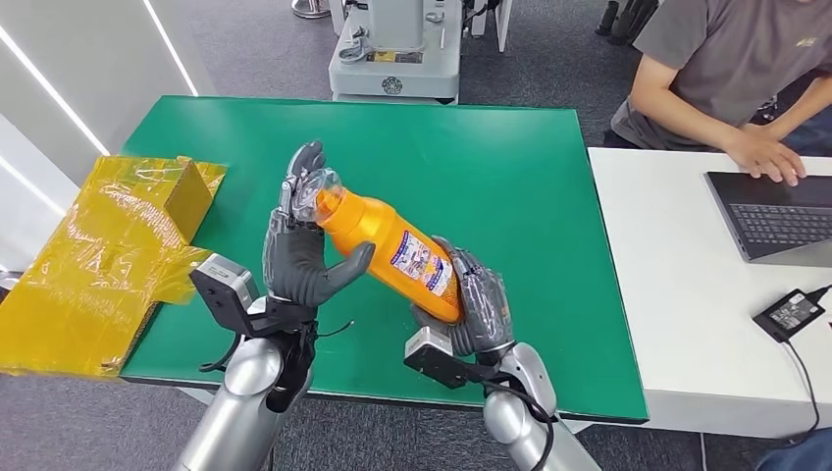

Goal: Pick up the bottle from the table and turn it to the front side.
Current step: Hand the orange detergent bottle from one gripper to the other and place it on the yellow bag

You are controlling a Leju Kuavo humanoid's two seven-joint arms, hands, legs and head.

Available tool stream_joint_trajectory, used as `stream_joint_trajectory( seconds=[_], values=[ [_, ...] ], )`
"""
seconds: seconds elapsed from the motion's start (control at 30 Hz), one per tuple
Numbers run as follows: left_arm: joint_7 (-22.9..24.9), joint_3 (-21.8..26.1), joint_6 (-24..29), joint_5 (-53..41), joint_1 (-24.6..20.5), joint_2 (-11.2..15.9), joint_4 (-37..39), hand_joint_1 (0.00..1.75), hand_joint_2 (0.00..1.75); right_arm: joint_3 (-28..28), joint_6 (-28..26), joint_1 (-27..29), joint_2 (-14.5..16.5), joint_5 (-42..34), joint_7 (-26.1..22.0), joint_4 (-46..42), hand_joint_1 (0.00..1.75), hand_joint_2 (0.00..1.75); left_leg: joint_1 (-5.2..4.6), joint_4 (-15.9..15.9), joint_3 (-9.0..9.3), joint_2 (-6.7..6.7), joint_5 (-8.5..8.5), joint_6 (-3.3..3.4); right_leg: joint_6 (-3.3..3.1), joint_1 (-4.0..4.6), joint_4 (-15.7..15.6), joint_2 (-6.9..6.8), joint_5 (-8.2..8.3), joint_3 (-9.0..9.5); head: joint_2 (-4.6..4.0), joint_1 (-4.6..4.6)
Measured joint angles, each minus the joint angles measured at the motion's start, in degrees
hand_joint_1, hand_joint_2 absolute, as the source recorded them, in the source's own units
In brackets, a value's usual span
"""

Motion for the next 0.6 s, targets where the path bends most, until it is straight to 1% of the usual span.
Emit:
stream_joint_trajectory(
  seconds=[0.2,0.6],
  values=[
    [0.0,0.0,-0.39,0.02,-0.23,0.0,0.73,0.0,1.75,-0.05,1.5,0.8,-0.73,-0.32,-0.5,-0.73,1.75,1.75,0.0,0.0,0.0,0.01,0.0,0.0,0.0,0.0,0.0,0.01,0.0,0.0,0.0,0.0],
    [0.01,-0.02,-0.61,0.02,-0.51,0.01,1.04,0.0,1.75,-0.02,2.23,1.47,-1.28,0.47,-0.71,-1.25,1.75,1.75,0.0,0.0,0.0,0.01,0.0,0.0,0.0,0.0,0.0,0.02,0.0,0.0,0.0,0.0]
  ],
)
